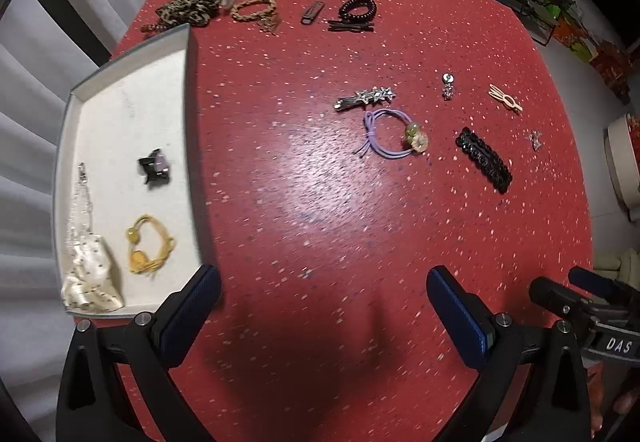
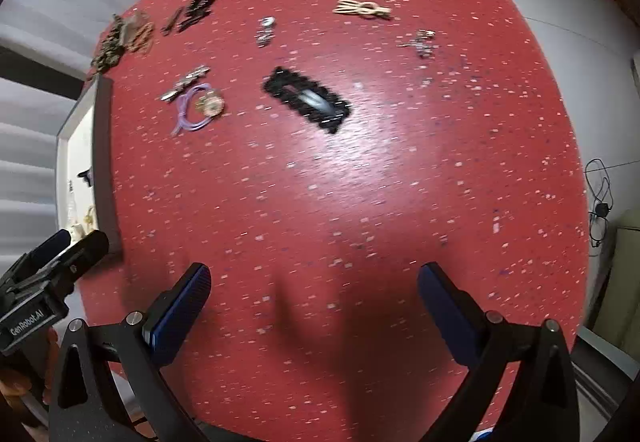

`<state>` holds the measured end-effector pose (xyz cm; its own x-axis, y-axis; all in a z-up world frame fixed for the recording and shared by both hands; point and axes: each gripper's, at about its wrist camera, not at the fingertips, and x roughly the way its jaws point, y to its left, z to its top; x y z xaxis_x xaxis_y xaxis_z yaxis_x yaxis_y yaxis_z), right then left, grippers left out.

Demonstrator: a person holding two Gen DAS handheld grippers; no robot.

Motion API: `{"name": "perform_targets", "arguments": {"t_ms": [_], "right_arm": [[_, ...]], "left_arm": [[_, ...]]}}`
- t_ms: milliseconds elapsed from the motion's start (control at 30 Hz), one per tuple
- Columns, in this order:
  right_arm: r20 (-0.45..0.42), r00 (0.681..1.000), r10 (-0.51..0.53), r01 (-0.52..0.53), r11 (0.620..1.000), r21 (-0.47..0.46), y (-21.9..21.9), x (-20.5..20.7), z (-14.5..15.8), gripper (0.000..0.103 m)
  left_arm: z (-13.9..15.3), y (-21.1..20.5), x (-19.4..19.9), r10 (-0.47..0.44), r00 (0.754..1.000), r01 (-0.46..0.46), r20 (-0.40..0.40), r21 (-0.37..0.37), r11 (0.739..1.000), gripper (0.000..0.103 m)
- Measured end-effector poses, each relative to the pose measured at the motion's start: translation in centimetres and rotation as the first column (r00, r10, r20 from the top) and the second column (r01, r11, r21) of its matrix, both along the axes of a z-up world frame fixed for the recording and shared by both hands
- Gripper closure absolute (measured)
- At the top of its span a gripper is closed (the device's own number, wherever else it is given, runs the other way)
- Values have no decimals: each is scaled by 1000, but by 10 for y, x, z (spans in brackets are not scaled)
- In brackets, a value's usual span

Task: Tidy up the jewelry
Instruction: 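Move both open tools back over the remaining jewelry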

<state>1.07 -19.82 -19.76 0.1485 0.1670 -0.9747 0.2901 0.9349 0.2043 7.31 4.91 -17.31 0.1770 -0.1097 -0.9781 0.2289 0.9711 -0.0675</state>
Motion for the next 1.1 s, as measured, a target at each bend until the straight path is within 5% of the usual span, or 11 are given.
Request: {"name": "perform_targets", "arguments": {"t_ms": [533, 1100], "right_arm": [[43, 985, 169, -162, 978, -128, -15, 51, -14, 0], [78, 934, 348, -322, 917, -235, 5, 98, -40, 0]], "left_arm": [[-44, -40, 47, 91, 995, -92, -32, -25, 995, 0], [-70, -79, 89, 123, 990, -124, 72, 19, 992, 0]]}}
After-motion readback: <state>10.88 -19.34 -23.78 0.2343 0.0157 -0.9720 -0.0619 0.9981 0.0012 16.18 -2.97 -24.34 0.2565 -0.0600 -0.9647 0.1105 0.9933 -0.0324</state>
